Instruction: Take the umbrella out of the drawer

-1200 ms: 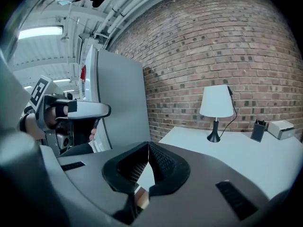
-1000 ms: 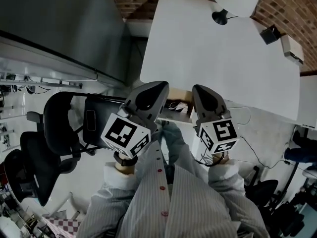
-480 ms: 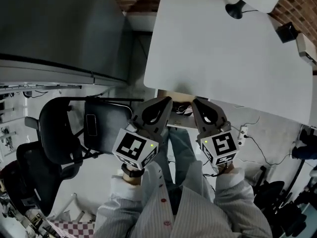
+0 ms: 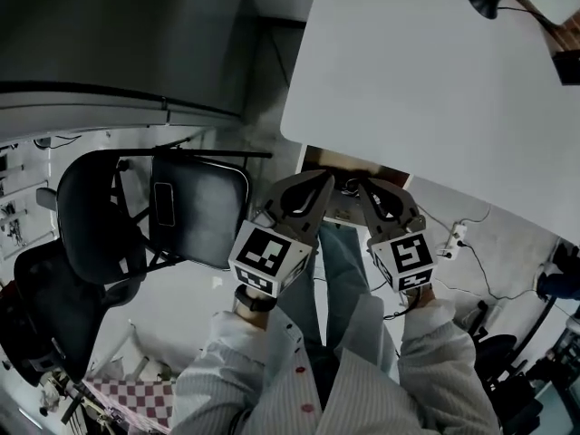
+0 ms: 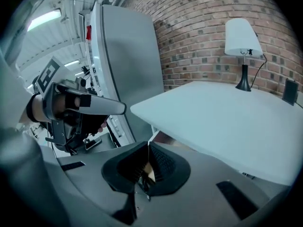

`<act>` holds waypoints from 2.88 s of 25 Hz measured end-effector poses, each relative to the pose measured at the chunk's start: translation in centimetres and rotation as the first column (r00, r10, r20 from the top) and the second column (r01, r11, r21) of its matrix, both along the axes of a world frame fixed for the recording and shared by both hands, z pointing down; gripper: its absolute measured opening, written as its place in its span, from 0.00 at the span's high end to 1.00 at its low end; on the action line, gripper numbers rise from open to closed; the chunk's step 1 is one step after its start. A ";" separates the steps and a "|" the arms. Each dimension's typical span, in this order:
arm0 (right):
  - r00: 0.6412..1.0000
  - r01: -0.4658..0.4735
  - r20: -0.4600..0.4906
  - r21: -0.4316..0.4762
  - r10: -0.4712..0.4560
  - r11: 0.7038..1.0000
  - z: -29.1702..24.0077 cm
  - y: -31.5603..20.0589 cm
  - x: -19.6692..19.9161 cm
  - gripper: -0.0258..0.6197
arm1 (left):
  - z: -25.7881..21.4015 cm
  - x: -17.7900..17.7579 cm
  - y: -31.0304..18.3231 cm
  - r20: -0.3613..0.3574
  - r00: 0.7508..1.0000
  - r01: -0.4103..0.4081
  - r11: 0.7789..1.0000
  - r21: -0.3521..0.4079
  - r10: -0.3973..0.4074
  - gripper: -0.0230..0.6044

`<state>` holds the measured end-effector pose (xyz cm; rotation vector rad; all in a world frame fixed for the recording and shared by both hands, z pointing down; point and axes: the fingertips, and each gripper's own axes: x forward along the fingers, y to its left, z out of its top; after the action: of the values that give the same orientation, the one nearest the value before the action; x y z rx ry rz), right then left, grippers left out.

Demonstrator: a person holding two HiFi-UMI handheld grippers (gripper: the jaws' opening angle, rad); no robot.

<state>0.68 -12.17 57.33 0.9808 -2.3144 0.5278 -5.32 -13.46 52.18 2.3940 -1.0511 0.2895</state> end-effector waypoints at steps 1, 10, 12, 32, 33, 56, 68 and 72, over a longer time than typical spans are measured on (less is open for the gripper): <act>1.000 0.010 -0.005 -0.011 -0.010 1.000 1.0 0.1 -0.2 0.91 | 0.8 -0.1 0.1 0.004 1.000 0.004 1.000 -0.011 -0.004 0.96; 0.989 0.128 -0.061 -0.117 -0.136 0.985 8.8 1.2 -1.8 0.91 | 7.1 -0.5 1.0 0.010 1.000 0.030 0.993 -0.118 -0.029 0.96; 0.982 0.162 -0.076 -0.139 -0.174 0.977 10.5 1.8 -2.0 0.91 | 8.2 -0.3 1.0 0.018 1.000 0.028 0.991 -0.128 -0.026 0.96; 0.840 0.412 -0.251 -0.280 -0.481 0.867 21.5 4.6 -2.1 0.61 | 13.8 0.1 2.4 0.038 0.999 0.043 0.977 -0.207 -0.036 0.96; 0.828 0.423 -0.259 -0.293 -0.497 0.858 22.0 4.7 -2.1 0.59 | 13.7 0.1 2.4 0.041 0.999 0.039 0.978 -0.204 -0.032 0.96; 0.674 0.523 -0.319 -0.433 -0.667 0.735 28.0 5.2 -1.0 0.54 | 14.1 -1.1 3.4 0.052 0.996 0.086 0.973 -0.216 -0.076 0.96; 0.642 0.542 -0.326 -0.448 -0.694 0.711 27.4 5.9 -1.2 0.66 | 13.2 -1.4 3.2 0.046 0.994 0.104 0.975 -0.196 -0.096 0.96; 0.662 0.536 -0.320 -0.431 -0.678 0.726 26.6 5.9 -1.0 0.66 | 12.7 -1.6 2.9 0.039 0.993 0.115 0.975 -0.192 -0.109 0.96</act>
<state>-0.36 -6.25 83.90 0.0958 -1.8810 0.2958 -6.96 -10.59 64.87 2.1547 -1.1122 0.3697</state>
